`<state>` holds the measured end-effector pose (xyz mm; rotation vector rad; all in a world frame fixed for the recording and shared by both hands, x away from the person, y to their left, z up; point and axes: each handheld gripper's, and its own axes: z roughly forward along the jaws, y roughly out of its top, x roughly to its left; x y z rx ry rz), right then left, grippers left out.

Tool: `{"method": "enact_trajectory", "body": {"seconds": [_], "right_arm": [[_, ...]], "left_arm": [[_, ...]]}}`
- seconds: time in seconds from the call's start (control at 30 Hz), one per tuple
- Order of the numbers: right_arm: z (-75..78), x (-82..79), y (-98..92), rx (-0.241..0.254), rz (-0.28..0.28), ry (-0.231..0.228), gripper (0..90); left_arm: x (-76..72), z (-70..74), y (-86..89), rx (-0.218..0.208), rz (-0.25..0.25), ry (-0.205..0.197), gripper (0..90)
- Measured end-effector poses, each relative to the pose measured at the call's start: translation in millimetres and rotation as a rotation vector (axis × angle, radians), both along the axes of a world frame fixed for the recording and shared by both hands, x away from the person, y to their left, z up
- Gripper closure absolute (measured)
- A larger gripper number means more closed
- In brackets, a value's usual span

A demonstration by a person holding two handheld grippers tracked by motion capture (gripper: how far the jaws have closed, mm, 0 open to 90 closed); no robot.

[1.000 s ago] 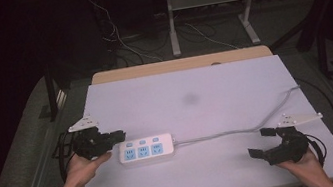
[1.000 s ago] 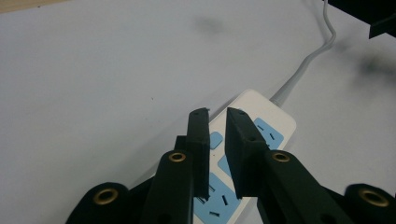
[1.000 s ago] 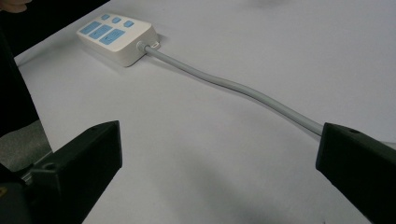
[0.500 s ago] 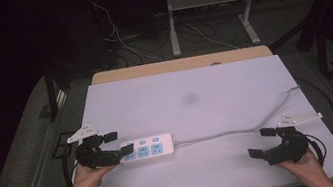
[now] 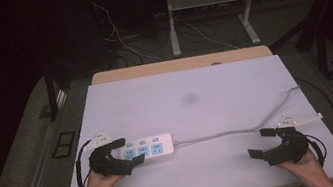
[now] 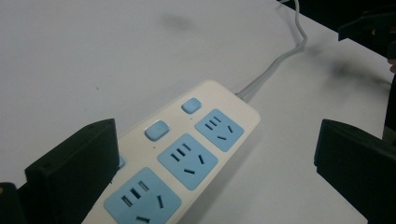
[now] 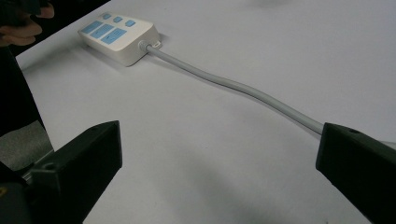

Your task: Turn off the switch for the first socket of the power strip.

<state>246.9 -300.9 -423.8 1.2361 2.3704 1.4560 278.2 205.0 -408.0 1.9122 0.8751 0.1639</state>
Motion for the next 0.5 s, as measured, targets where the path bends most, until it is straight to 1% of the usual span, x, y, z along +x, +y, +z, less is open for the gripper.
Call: {"method": "enact_trajectory", "body": {"seconds": [0.17,0.33,0.5], "right_arm": [[-0.1,0.1,-0.2,-0.002,0.001,0.001,0.2],[-0.5,-0.3,0.6,-0.008,0.004,0.002,0.2],[-0.8,-0.5,1.4,-0.013,0.007,0.001,0.2]], "left_arm": [[-4.7,-6.7,-6.6,0.001,-0.009,-0.003,0.0],[-7.0,-11.9,-11.4,0.020,-0.023,-0.007,0.0],[-7.8,-16.8,-13.1,0.018,-0.026,-0.002,0.0]]}}
